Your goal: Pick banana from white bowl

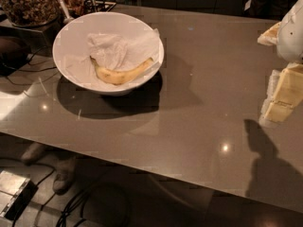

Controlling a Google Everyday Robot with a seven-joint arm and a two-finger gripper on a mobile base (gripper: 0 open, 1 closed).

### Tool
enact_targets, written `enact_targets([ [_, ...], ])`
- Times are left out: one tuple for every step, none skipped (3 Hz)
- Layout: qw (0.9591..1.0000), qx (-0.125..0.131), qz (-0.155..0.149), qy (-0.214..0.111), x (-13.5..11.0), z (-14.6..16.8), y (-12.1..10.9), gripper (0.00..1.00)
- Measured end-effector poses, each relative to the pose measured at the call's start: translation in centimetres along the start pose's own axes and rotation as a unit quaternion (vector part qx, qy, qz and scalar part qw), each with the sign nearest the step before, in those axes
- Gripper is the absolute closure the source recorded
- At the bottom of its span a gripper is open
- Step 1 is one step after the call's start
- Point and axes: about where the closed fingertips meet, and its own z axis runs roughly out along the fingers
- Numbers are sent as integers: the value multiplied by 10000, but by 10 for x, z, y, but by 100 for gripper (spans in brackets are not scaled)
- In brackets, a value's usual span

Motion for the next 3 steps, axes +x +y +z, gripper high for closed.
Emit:
enact_targets([
  [10000,55,12,-23,-5,-4,-1,0],
  [9995,276,-127,111,-26,-5,-3,0],
  [9975,525,-345,312,-50,-9,-8,0],
])
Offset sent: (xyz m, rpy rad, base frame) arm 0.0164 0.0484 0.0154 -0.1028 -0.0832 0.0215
